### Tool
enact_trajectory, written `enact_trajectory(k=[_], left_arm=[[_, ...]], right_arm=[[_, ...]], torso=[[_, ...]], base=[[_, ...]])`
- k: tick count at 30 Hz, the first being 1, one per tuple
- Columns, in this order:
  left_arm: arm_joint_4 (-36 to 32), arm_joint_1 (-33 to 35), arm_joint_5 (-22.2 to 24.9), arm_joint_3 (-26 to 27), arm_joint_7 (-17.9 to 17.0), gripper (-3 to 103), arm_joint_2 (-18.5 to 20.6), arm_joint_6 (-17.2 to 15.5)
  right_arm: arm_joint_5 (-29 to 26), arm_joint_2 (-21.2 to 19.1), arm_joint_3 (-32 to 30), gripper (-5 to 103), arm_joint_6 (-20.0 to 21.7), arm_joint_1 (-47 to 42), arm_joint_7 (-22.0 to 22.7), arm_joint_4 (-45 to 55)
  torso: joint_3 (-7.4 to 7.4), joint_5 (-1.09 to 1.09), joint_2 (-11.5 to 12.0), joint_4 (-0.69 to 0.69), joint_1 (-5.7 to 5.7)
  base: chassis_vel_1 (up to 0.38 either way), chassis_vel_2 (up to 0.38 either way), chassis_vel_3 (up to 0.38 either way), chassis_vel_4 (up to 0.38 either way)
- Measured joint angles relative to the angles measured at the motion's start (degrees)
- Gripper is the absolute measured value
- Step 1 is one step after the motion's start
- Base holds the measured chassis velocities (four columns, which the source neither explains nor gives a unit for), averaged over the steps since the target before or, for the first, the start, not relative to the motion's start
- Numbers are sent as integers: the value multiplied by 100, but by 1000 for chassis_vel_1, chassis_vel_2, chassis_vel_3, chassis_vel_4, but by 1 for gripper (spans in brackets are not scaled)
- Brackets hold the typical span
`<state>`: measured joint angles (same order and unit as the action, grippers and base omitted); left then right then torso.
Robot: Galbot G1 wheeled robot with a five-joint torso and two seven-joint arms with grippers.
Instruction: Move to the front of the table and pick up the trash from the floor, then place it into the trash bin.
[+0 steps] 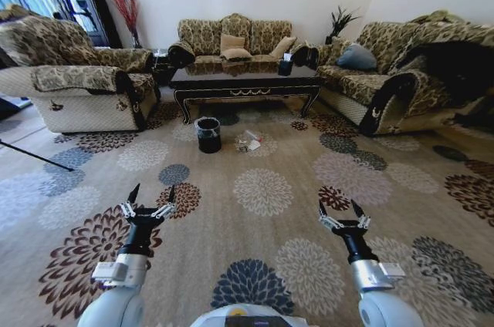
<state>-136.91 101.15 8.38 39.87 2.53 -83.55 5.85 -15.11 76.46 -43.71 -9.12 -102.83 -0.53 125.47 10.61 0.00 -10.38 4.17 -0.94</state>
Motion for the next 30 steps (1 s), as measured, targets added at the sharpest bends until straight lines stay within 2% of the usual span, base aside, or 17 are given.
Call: enact_trajectory(k=[6,15,23,30], left_arm=[[8,6,2,-4,9,100,16,1],[58,51,-13,-52,11,100,8,32],[96,80,-55,-67,12,100,-14,44],[370,87,-165,-86,17,100,-64,157]], right_arm=[[-11,21,-24,100,-290,0,-282,-73],[-85,49,-119,100,-738,77,-227,-423],[-97,63,-136,100,-851,94,-294,-417],[-98,78,-142,100,-1033,137,-534,-445]], torso=[[-124,0,152,0,28],[-289,0,360,0,71],[-389,0,487,0,92],[-571,0,683,0,93]], base=[[0,0,0,0],[0,0,0,0],[0,0,0,0],[0,0,0,0]])
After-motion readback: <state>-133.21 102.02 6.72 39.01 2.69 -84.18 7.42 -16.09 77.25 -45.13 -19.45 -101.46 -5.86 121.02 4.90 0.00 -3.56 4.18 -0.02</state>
